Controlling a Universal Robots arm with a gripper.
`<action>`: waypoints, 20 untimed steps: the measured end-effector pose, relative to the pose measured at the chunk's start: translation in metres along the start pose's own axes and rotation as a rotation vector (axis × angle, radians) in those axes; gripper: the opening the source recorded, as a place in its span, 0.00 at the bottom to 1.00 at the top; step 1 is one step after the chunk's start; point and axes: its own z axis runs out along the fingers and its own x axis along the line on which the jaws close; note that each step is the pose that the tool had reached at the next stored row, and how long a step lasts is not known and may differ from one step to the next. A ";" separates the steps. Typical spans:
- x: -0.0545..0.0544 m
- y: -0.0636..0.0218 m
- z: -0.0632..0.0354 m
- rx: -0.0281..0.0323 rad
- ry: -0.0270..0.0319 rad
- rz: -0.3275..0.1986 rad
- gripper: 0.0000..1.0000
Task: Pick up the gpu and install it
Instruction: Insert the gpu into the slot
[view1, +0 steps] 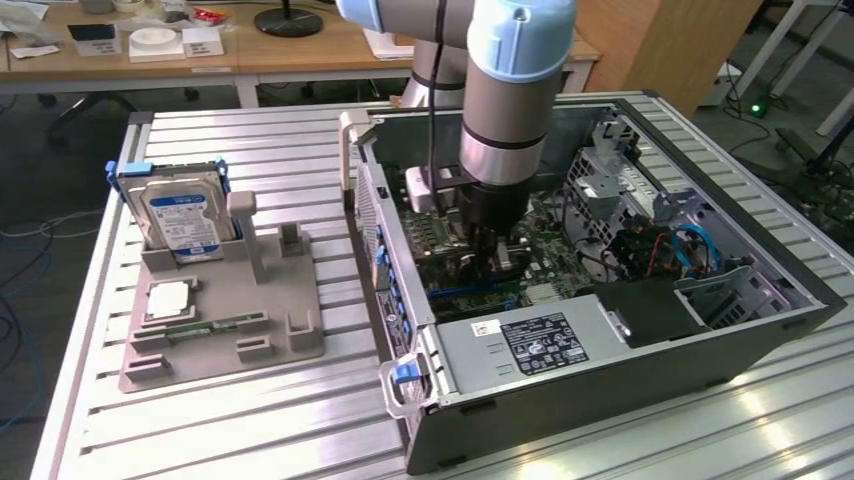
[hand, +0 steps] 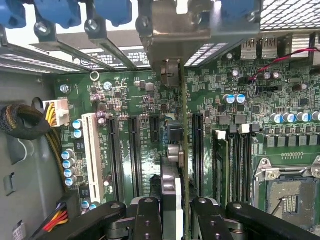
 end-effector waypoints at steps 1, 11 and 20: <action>0.000 0.0003 0.0001 0.0001 -0.0001 0.000 0.28; -0.002 0.0030 0.0013 0.0000 0.0000 0.000 0.28; -0.002 0.0033 0.0020 0.0001 -0.0007 0.000 0.28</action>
